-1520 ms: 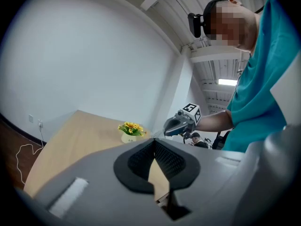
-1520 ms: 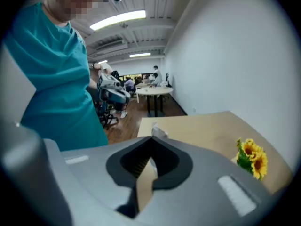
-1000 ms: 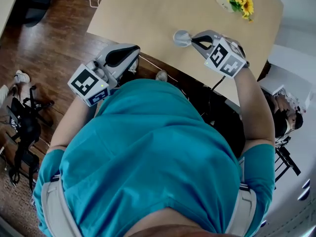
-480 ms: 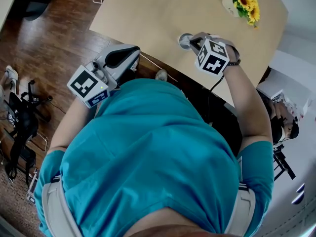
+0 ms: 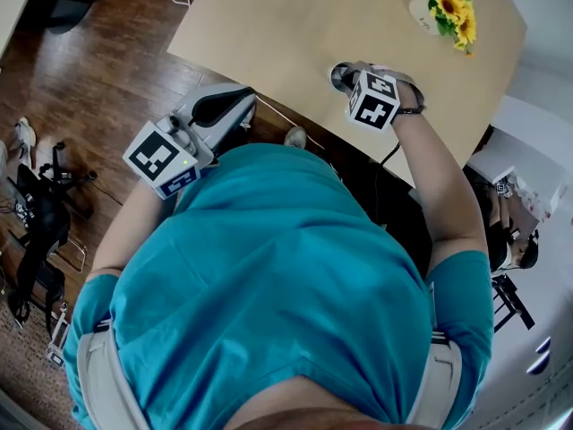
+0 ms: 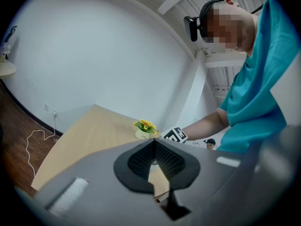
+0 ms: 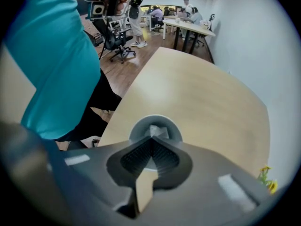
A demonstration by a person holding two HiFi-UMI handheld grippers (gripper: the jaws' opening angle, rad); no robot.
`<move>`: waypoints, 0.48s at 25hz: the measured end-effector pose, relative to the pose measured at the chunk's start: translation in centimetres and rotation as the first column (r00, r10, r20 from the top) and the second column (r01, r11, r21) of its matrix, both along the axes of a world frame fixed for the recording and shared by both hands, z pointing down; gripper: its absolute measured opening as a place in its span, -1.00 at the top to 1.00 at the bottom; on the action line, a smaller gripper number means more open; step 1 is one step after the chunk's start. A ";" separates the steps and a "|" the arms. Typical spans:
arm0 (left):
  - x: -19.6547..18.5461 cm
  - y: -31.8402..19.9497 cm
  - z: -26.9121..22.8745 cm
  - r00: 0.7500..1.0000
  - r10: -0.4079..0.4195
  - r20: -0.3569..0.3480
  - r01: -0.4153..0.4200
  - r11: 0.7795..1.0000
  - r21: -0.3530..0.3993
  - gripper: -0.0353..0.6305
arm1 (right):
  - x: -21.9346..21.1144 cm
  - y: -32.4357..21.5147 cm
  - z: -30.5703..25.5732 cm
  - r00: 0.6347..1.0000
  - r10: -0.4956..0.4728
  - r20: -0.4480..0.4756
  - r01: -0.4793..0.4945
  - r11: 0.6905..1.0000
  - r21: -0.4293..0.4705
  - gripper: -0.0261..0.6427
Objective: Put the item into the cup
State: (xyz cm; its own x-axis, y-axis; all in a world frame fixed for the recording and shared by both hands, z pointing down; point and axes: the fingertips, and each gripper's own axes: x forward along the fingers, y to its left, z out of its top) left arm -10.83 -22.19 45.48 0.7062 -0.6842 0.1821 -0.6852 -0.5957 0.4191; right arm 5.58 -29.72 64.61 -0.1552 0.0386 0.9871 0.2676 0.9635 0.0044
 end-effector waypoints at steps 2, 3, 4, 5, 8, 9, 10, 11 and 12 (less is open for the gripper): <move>0.0 0.1 0.0 1.000 -0.001 0.000 0.001 1.000 -0.001 0.88 | 0.0 -0.1 0.5 1.000 0.006 -0.004 -0.006 1.000 -0.006 0.91; -0.1 0.1 0.1 1.000 -0.001 0.000 0.001 1.000 -0.001 0.88 | 0.0 -0.2 0.7 1.000 0.010 -0.004 -0.010 1.000 -0.008 0.91; -0.1 0.1 0.1 1.000 -0.002 0.000 0.002 1.000 -0.001 0.88 | -0.1 -0.3 0.8 1.000 0.016 -0.002 -0.016 1.000 -0.009 0.91; -0.2 0.2 0.1 1.000 -0.003 -0.001 0.003 1.000 -0.002 0.88 | -0.2 -0.4 0.8 1.000 0.022 0.001 -0.022 1.000 -0.010 0.91; -0.3 0.4 0.0 1.000 -0.003 -0.003 0.003 1.000 0.000 0.88 | -0.4 -0.6 0.7 0.999 0.041 0.017 -0.041 0.999 -0.008 0.90; -0.4 0.4 0.0 1.000 -0.002 -0.004 0.002 1.000 0.002 0.88 | -0.4 -0.7 0.5 0.998 0.049 0.025 -0.049 0.999 -0.004 0.90; -0.4 0.4 0.0 1.000 -0.001 -0.005 0.001 1.000 0.003 0.88 | -0.4 -0.8 0.3 0.998 0.059 0.034 -0.059 0.998 -0.002 0.90; -0.4 0.4 -0.1 1.000 0.001 -0.007 -0.001 1.000 0.005 0.88 | -0.5 -0.9 0.1 0.997 0.069 0.042 -0.069 0.998 0.000 0.88; -0.5 0.5 -0.1 1.000 0.003 -0.009 -0.003 1.000 0.006 0.88 | -0.5 -0.9 -0.1 0.996 0.080 0.048 -0.080 0.997 0.000 0.80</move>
